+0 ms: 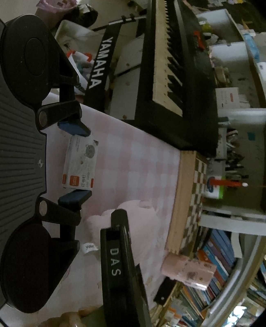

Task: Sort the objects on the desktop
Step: 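Close the right tool on the pink pig while the left tool grasps the small white box, then carry the pig and white box in both tools over the yellow box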

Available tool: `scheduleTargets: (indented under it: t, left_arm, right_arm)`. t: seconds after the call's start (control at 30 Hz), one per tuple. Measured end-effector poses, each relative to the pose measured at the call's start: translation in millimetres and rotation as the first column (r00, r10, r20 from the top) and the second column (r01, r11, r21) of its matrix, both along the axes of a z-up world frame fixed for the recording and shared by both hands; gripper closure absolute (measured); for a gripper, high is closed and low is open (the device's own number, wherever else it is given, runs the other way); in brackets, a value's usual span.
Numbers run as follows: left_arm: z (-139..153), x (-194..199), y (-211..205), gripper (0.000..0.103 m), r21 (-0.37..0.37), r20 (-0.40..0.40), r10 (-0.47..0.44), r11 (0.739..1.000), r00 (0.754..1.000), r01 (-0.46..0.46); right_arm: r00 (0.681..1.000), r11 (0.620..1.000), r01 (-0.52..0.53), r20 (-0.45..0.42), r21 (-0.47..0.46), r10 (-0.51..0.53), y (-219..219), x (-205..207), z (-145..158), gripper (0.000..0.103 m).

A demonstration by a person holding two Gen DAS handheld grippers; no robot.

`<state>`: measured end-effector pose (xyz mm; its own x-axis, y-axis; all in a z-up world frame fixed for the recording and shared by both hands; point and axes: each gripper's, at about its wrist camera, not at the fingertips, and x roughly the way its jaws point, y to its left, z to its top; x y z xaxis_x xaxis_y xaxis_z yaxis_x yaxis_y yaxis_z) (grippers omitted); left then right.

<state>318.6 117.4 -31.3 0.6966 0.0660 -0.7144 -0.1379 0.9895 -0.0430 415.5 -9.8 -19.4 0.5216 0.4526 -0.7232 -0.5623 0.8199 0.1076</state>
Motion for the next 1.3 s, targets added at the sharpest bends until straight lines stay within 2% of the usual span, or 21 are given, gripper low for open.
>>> scheduleTargets:
  t: [0.27,0.57,1.3]
  left_arm:
    - [20.3,-33.4,1.0,0.048,-0.067,0.048,-0.003,0.998,0.999,0.006]
    - [40.7,-66.7,-4.5,0.048,-0.095,0.082,-0.072,0.992,0.994,0.08]
    - [49.8,-166.4,0.3,0.048,-0.082,0.092,-0.229,0.968,0.969,0.236]
  right_arm:
    - [0.997,0.997,0.074,-0.006,0.03,-0.074,-31.9,-32.9,15.5,0.041]
    - [0.994,0.993,0.113,0.01,0.041,-0.113,-51.4,-88.5,32.2,0.041]
    - [0.966,0.966,0.258,-0.018,0.022,-0.258,-55.3,-231.2,23.9,0.041]
